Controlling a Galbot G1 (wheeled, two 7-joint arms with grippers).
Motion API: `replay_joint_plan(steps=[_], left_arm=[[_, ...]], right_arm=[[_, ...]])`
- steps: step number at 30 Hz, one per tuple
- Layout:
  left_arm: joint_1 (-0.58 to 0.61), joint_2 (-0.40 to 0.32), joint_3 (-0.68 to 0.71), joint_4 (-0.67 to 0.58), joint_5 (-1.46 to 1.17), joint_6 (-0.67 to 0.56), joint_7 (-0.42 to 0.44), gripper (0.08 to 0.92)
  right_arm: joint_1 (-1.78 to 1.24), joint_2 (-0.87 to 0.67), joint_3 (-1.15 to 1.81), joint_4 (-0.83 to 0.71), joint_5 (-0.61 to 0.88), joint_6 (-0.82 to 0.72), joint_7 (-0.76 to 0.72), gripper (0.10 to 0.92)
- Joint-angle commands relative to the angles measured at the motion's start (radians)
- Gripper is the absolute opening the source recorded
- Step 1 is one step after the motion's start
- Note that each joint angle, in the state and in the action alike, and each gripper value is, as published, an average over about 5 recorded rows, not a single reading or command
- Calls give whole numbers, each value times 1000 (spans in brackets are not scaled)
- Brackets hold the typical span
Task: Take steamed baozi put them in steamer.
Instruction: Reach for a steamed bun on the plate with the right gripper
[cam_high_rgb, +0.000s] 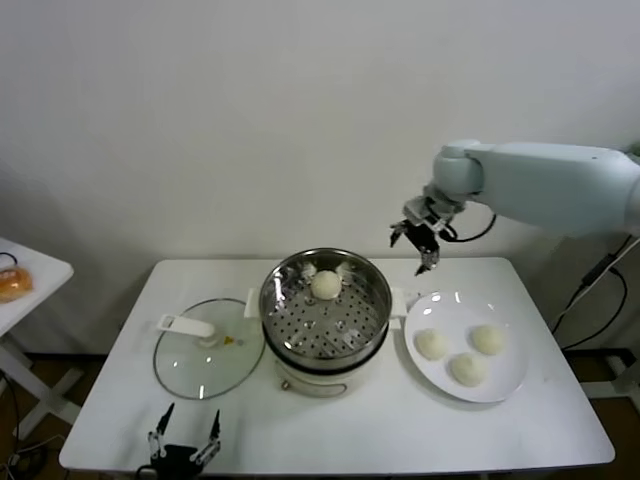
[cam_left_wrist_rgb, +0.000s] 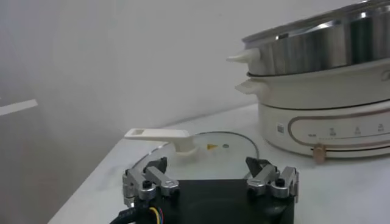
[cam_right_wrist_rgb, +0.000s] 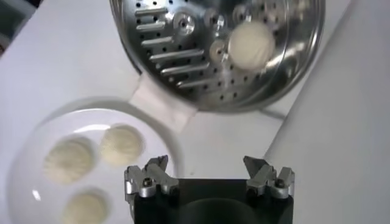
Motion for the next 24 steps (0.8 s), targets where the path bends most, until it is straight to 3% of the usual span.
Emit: replay_joint_plan(steps=[1, 24], left_arm=[[5, 1, -7, -4, 8, 1, 1, 823], [5, -5, -13, 9, 12, -3, 0, 823]], right_arm=[[-71, -172, -29, 100, 27, -233, 39, 823], [-500, -167, 308, -4, -94, -296, 106, 823]])
